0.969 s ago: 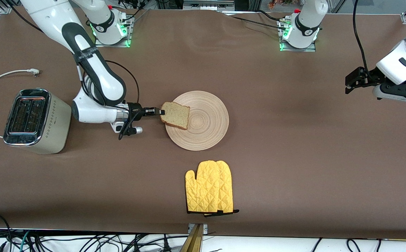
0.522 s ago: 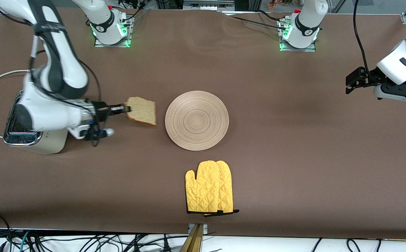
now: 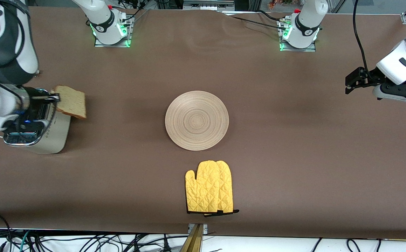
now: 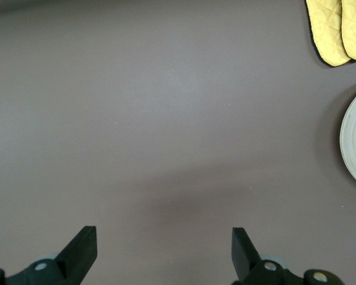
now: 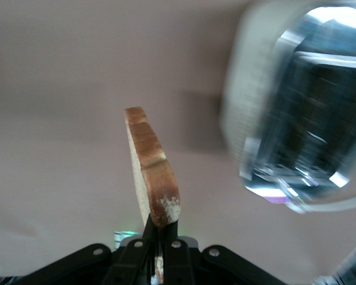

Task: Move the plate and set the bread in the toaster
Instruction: 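Lift the bread off the plate and carry it over the toaster, then lower the bread into the toaster slot with the right gripper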

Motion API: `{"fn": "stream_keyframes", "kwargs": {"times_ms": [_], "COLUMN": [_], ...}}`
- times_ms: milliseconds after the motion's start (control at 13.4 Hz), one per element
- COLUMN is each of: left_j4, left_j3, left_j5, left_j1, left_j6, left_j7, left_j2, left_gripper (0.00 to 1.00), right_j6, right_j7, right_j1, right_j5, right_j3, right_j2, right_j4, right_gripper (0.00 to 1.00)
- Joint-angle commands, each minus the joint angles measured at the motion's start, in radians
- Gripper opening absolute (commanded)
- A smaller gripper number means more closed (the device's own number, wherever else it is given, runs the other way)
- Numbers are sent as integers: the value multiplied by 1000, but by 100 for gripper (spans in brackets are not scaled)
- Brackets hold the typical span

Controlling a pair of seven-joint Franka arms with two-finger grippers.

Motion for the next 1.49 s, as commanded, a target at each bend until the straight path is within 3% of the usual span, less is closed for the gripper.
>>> {"fn": "stream_keyframes", "kwargs": {"times_ms": [0, 298, 671, 1417], "left_j4": [28, 28, 28, 28], "left_j3": [5, 2, 2, 2], "left_j5": [-24, -24, -24, -24], "left_j1": [-6, -8, -8, -8], "left_j6": [-11, -13, -11, -27], "left_j7": [8, 8, 8, 8], "left_j2": [12, 12, 12, 12], "left_gripper": [100, 100, 100, 100], "right_j6": [-15, 32, 124, 146], "right_j7": [-28, -34, -19, -19], "right_j1": [4, -1, 10, 62], "right_j5": [-145, -184, -190, -190], "right_j3": [-79, -191, -192, -190], "right_j2": [-16, 16, 62, 52], "right_j4": [-2, -9, -8, 3], "right_gripper": [0, 0, 0, 0]}}
